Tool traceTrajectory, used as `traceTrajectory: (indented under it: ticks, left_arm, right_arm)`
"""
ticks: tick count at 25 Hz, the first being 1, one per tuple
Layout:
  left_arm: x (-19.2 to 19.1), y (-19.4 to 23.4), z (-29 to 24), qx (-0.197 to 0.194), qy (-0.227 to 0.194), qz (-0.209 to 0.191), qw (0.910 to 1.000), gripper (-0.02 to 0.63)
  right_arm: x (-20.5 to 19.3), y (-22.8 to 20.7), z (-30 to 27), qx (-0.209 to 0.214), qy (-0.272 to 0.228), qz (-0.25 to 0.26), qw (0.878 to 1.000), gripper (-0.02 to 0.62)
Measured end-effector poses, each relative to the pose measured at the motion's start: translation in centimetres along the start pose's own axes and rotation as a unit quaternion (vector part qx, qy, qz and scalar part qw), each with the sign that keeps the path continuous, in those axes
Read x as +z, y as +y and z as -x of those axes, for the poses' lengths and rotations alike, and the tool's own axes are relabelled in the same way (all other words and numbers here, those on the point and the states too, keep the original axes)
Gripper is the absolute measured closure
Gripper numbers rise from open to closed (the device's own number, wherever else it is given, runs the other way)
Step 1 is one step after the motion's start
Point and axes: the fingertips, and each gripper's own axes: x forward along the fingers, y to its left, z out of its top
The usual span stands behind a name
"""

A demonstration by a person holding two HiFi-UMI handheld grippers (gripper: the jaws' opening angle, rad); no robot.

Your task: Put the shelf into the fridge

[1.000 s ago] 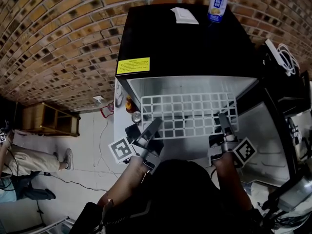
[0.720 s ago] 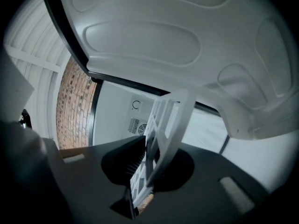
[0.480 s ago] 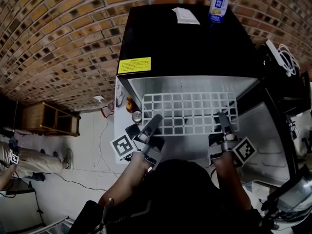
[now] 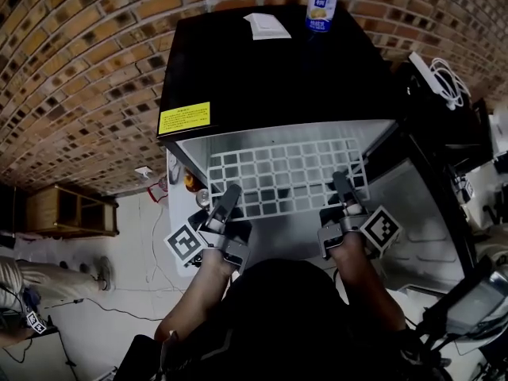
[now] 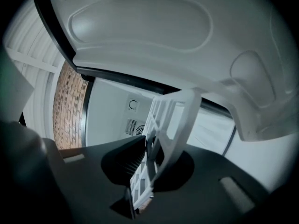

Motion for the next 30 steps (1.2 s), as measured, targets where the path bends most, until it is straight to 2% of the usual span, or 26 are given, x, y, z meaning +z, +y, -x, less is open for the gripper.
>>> traceTrajectory:
  ticks: [13, 17, 22, 30]
  left_arm:
    - [1.9, -0.4, -1.9, 0.03, -0.052, -0.042, 0.9973, 0.561]
    - [1.9, -0.9, -2.5, 0.03, -0.062, -0.072, 0.995, 0.551]
    - [2.4, -0.5, -3.3, 0.047, -0.096, -0.112, 0.988, 0.554]
    - [2.6, -0.3, -3.2, 0.079, -0.119, -0.183, 0.9727, 0.541]
  right_arm:
    - [0.8, 0.7, -2.0, -0.026, -0.012, 0.01, 1.0, 0.534]
    - [1.0, 1.0, -2.5, -0.019, -0.017, 0.012, 1.0, 0.534]
    - [1.4, 1.1, -4.0, 0.001, -0.017, 0.012, 1.0, 0.531]
    - [1.6, 0.8, -5.0, -0.01, -0.016, 0.021, 1.0, 0.522]
